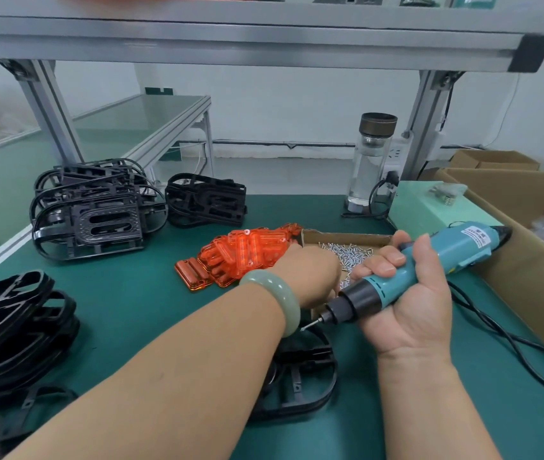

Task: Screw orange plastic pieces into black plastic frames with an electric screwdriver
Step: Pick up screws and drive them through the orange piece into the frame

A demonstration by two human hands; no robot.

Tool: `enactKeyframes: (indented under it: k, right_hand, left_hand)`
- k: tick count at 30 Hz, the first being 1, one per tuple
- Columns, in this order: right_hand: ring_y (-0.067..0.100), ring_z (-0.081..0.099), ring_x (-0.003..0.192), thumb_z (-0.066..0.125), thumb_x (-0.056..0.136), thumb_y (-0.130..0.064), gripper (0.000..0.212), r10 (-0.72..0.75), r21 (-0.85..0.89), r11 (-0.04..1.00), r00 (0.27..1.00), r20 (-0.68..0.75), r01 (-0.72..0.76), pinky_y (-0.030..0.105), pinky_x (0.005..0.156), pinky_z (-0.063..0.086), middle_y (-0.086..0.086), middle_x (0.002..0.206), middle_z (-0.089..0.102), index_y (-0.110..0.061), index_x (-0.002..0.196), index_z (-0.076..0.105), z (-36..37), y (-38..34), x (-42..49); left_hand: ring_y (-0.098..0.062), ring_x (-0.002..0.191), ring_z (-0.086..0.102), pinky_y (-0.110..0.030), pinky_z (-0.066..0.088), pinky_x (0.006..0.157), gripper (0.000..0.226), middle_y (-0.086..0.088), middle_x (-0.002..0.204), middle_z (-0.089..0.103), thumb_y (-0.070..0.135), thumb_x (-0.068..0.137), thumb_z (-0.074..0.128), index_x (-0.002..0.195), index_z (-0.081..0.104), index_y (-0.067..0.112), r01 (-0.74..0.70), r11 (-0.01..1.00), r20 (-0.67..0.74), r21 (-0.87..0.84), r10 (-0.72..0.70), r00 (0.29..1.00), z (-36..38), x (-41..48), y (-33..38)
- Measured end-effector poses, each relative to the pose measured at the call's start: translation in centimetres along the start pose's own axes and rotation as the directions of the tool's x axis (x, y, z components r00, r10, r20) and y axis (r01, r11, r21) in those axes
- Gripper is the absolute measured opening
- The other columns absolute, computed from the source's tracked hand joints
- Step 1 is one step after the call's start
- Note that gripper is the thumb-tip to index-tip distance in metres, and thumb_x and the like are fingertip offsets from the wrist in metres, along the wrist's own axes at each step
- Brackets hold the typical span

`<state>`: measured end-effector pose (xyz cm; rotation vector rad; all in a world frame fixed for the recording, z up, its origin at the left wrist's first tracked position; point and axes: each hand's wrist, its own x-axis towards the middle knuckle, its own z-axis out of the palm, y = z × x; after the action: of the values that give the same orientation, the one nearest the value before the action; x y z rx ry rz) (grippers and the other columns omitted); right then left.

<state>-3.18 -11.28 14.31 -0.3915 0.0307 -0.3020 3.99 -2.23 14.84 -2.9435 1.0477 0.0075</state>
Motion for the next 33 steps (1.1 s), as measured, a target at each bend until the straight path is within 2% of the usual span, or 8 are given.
enactKeyframes:
  k: [6, 10, 12, 14, 18, 21, 25, 33]
  right_hand:
    - [0.003, 0.042, 0.043, 0.058, 0.08, -0.037, 0.019, 0.005, 0.008, 1.0, 1.0, -0.003, -0.005, 0.017, 0.049, 0.041, -0.011, 0.056, 0.044, -0.02, 0.088, 0.055, 0.2, 0.3, -0.1]
    - [0.004, 0.043, 0.042, 0.058, 0.08, -0.037, 0.019, 0.023, 0.049, 0.999, 1.0, 0.009, -0.023, 0.02, 0.047, 0.045, -0.01, 0.056, 0.044, -0.02, 0.087, 0.055, 0.2, 0.5, -0.2]
    - [0.004, 0.043, 0.043, 0.058, 0.081, -0.038, 0.02, 0.023, 0.034, 0.999, 1.0, 0.001, -0.023, 0.018, 0.049, 0.044, -0.01, 0.057, 0.043, -0.02, 0.088, 0.054, 0.0, 0.6, -0.1]
    - [0.004, 0.043, 0.044, 0.058, 0.081, -0.039, 0.02, 0.019, 0.024, 1.0, 1.0, -0.004, -0.019, 0.017, 0.05, 0.043, -0.01, 0.057, 0.044, -0.02, 0.087, 0.054, -0.1, 0.6, 0.0]
    - [0.004, 0.044, 0.044, 0.058, 0.081, -0.038, 0.019, 0.009, 0.028, 1.0, 1.0, -0.008, -0.009, 0.018, 0.05, 0.043, -0.011, 0.058, 0.044, -0.02, 0.086, 0.053, -0.1, 0.8, 0.0]
    - [0.003, 0.044, 0.045, 0.06, 0.079, -0.037, 0.018, -0.017, 0.029, 0.999, 1.0, -0.023, 0.018, 0.018, 0.051, 0.043, -0.011, 0.059, 0.044, -0.021, 0.085, 0.053, 0.1, 1.1, -0.2]
    - [0.003, 0.044, 0.046, 0.061, 0.079, -0.037, 0.017, -0.03, 0.018, 0.999, 0.998, -0.054, 0.031, 0.019, 0.053, 0.044, -0.012, 0.059, 0.044, -0.022, 0.084, 0.053, 0.3, 1.6, -0.5]
    - [0.003, 0.046, 0.047, 0.065, 0.075, -0.036, 0.02, -0.021, 0.057, 0.998, 0.995, -0.097, 0.027, 0.017, 0.054, 0.044, -0.012, 0.059, 0.047, -0.023, 0.084, 0.053, 0.8, 2.4, -1.1]
  left_hand:
    - [-0.014, 0.068, 0.047, -0.024, 0.035, 0.066, 0.011, 0.002, 0.07, 0.056, 0.025, 0.086, 0.064, 0.083, 0.073, 0.019, 0.009, 0.923, -0.174, -0.384, -0.082, 0.981, 0.7, -0.4, -1.0]
    - [-0.008, 0.071, 0.053, -0.022, 0.042, 0.07, 0.011, 0.006, 0.076, 0.064, 0.027, 0.085, 0.067, 0.087, 0.074, 0.018, 0.027, 0.839, -0.24, -0.544, -0.187, 0.953, 1.3, -0.5, -1.5]
    - [-0.004, 0.068, 0.053, -0.012, 0.039, 0.067, 0.006, 0.01, 0.075, 0.062, 0.022, 0.085, 0.066, 0.085, 0.072, 0.018, 0.012, 0.775, -0.255, -0.632, -0.222, 0.941, 1.1, -0.6, -1.5]
    - [-0.001, 0.06, 0.054, -0.007, 0.041, 0.06, 0.012, 0.012, 0.067, 0.061, 0.014, 0.084, 0.065, 0.074, 0.065, 0.02, -0.009, 0.627, -0.274, -0.779, -0.327, 0.905, 0.4, -1.0, -1.5]
    - [-0.008, 0.057, 0.064, -0.017, 0.049, 0.05, 0.015, 0.003, 0.059, 0.067, 0.001, 0.085, 0.06, 0.075, 0.06, 0.013, -0.126, 0.051, -0.133, -0.991, -0.57, 0.811, -1.1, -3.6, -1.8]
    - [-0.009, 0.061, 0.065, -0.018, 0.051, 0.054, 0.011, 0.001, 0.063, 0.069, 0.001, 0.083, 0.063, 0.078, 0.063, 0.011, -0.184, -0.126, -0.067, -0.975, -0.62, 0.782, -1.6, -6.6, -2.4]
    - [-0.012, 0.065, 0.066, -0.018, 0.051, 0.055, 0.012, -0.002, 0.069, 0.069, 0.0, 0.081, 0.067, 0.083, 0.066, 0.012, -0.229, -0.254, -0.013, -0.94, -0.643, 0.766, -0.6, -10.5, -2.3]
    - [-0.013, 0.068, 0.066, -0.017, 0.052, 0.058, 0.021, -0.002, 0.071, 0.07, 0.007, 0.074, 0.069, 0.079, 0.077, 0.026, -0.242, -0.268, 0.029, -0.932, -0.722, 0.691, 2.0, -15.7, -1.1]
